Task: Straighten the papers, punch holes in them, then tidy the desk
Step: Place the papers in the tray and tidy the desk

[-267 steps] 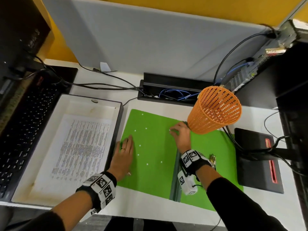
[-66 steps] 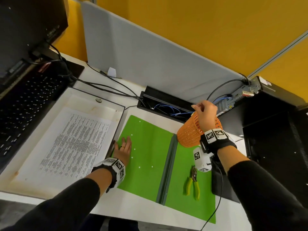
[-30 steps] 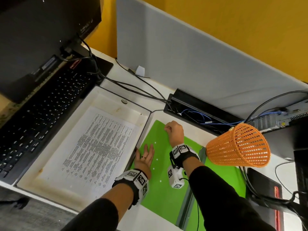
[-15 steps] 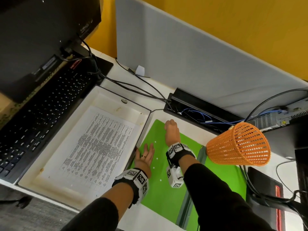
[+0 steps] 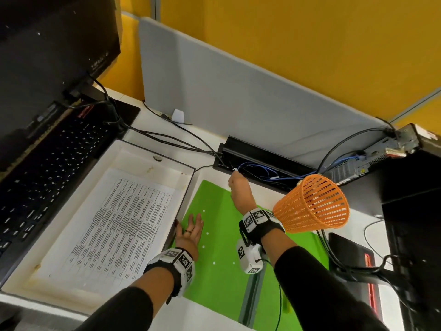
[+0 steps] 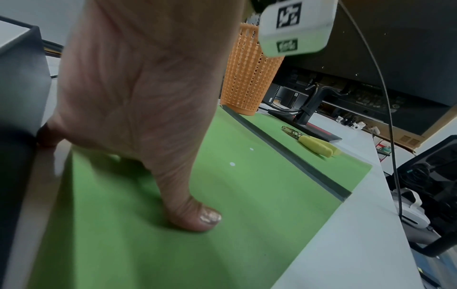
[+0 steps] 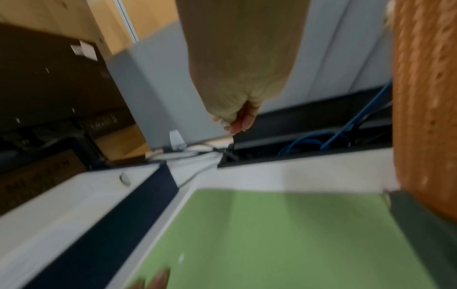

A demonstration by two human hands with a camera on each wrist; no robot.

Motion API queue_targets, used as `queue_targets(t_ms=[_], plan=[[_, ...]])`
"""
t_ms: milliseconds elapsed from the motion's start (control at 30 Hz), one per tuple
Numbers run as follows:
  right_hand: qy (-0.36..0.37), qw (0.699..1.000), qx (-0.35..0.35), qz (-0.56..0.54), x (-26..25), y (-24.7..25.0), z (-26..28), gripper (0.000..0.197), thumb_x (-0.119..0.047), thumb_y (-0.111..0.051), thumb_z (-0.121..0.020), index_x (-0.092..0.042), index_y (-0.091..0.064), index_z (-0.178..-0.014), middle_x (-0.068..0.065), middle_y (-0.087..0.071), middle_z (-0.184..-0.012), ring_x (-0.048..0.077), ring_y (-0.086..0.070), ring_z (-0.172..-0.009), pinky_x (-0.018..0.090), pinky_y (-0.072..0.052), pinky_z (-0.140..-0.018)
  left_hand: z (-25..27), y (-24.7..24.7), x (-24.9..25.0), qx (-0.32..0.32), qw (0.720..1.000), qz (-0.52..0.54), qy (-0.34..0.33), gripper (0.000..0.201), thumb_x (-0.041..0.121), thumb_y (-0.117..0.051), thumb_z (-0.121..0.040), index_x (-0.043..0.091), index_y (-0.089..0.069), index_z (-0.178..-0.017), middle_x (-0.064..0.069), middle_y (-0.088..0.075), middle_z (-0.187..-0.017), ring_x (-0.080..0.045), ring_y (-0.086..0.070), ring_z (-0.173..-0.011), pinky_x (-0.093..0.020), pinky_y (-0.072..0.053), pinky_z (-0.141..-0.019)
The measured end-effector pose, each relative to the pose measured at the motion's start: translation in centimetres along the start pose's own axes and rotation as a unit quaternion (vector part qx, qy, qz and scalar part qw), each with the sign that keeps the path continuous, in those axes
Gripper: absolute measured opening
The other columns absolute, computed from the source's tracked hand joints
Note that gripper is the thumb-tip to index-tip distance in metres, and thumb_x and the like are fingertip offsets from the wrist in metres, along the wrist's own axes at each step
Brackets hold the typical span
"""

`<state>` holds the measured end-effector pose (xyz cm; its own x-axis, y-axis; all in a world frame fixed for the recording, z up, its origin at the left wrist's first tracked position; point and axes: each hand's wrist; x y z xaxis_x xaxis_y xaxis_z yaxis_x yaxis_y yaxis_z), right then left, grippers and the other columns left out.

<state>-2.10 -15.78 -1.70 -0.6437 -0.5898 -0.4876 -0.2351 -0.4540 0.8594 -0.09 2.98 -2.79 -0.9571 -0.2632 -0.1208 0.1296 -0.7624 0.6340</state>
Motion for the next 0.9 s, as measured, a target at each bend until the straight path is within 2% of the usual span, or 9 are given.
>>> queue_targets(t_ms=[100, 267, 333, 433, 500, 600, 667, 800, 900], plan=[[0.026, 0.997, 0.056, -0.044, 0.1, 5.1, 0.3, 0.031, 0.017, -0.039, -0.076, -0.013, -0.046, -0.076, 0.016, -0.055, -0.076, 0.027, -0.049, -0.064, 0.042, -0.043, -0.058, 0.2, 0.0, -0.1, 0.001, 1.000, -0.017, 0.010, 0.097, 0.031, -0.053, -0.094, 0.003, 0.022, -0.147, -0.018, 0.031, -0.152, -0.035, 0.017, -0.144, -0.056, -0.010, -0.116], [0.019, 0.986, 0.155, -0.052, 3.4, 14.6, 3.1, 0.015, 0.010, -0.050, -0.081, -0.005, -0.050, -0.080, 0.019, -0.056, -0.070, 0.024, -0.048, -0.060, 0.020, -0.037, -0.052, -0.2, -0.5, 0.4, 0.027, 0.999, 0.000, 0.022, 0.084, 0.024, -0.043, -0.098, 0.001, 0.020, -0.147, -0.018, 0.028, -0.153, -0.036, 0.016, -0.144, -0.056, -0.011, -0.115], [0.013, 0.984, 0.175, -0.026, 5.3, 16.7, 4.8, 0.011, 0.009, -0.050, -0.083, -0.002, -0.049, -0.082, 0.018, -0.058, -0.073, 0.025, -0.052, -0.063, 0.025, -0.039, -0.054, -0.2, -0.7, 0.5, 0.036, 0.999, -0.009, 0.022, 0.084, 0.026, -0.043, -0.098, 0.000, 0.020, -0.147, -0.019, 0.027, -0.153, -0.037, 0.014, -0.144, -0.056, -0.013, -0.115], [-0.020, 0.982, 0.185, 0.022, 8.5, 18.0, 6.9, 0.019, 0.008, -0.052, -0.081, -0.010, -0.046, -0.079, 0.010, -0.057, -0.075, 0.024, -0.054, -0.069, 0.033, -0.042, -0.060, -0.2, -0.8, 0.6, 0.048, 0.998, -0.029, 0.025, 0.084, 0.030, -0.042, -0.099, -0.002, 0.019, -0.147, -0.022, 0.025, -0.153, -0.039, 0.010, -0.144, -0.056, -0.014, -0.115], [-0.056, 0.980, 0.183, 0.045, 9.8, 18.1, 7.5, 0.020, 0.006, -0.055, -0.078, -0.011, -0.046, -0.076, 0.014, -0.060, -0.077, 0.028, -0.057, -0.072, 0.040, -0.049, -0.064, -0.1, -0.9, 0.8, 0.062, 0.997, -0.031, 0.031, 0.081, 0.030, -0.039, -0.100, -0.003, 0.018, -0.147, -0.023, 0.023, -0.153, -0.039, 0.008, -0.144, -0.056, -0.014, -0.115], [-0.103, 0.976, 0.185, 0.049, 10.5, 17.9, 7.7, 0.020, 0.009, -0.058, -0.074, -0.007, -0.047, -0.073, 0.016, -0.061, -0.073, 0.026, -0.056, -0.066, 0.030, -0.046, -0.059, -0.2, -1.3, 1.1, 0.085, 0.996, 0.000, 0.032, 0.070, 0.024, -0.031, -0.102, -0.004, 0.014, -0.148, -0.023, 0.019, -0.155, -0.038, 0.006, -0.145, -0.053, -0.012, -0.116], [-0.118, 0.972, 0.198, 0.041, 10.5, 17.8, 7.7, 0.026, 0.013, -0.057, -0.070, -0.011, -0.046, -0.069, 0.012, -0.057, -0.068, 0.023, -0.052, -0.061, 0.022, -0.042, -0.056, -0.3, -1.6, 1.2, 0.096, 0.995, -0.006, 0.040, 0.068, 0.022, -0.029, -0.102, -0.004, 0.013, -0.148, -0.024, 0.018, -0.155, -0.038, 0.005, -0.145, -0.052, -0.012, -0.117], [-0.145, 0.965, 0.214, 0.031, 10.8, 17.6, 7.5, 0.042, 0.019, -0.058, -0.067, -0.021, -0.043, -0.061, 0.013, -0.059, -0.067, 0.021, -0.056, -0.062, 0.032, -0.051, -0.065, -0.3, -1.7, 1.1, 0.103, 0.993, -0.040, 0.036, 0.072, 0.025, -0.032, -0.101, -0.005, 0.014, -0.148, -0.026, 0.018, -0.154, -0.041, 0.004, -0.144, -0.052, -0.014, -0.116], [-0.149, 0.966, 0.207, 0.034, 10.6, 17.5, 7.7, 0.031, 0.019, -0.053, -0.071, -0.012, -0.053, -0.067, 0.018, -0.066, -0.070, 0.022, -0.061, -0.064, 0.034, -0.055, -0.072, 0.0, -1.6, 1.0, 0.097, 0.993, -0.054, 0.030, 0.084, 0.031, -0.044, -0.098, -0.004, 0.013, -0.149, -0.027, 0.019, -0.153, -0.041, 0.003, -0.144, -0.051, -0.014, -0.116]])
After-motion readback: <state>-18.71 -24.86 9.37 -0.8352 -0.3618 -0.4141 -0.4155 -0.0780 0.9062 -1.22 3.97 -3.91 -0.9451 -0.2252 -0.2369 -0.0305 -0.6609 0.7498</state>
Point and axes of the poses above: each hand's wrist, its own z-axis away from the middle knuckle, its own y-axis out of the back of the hand, x = y × z
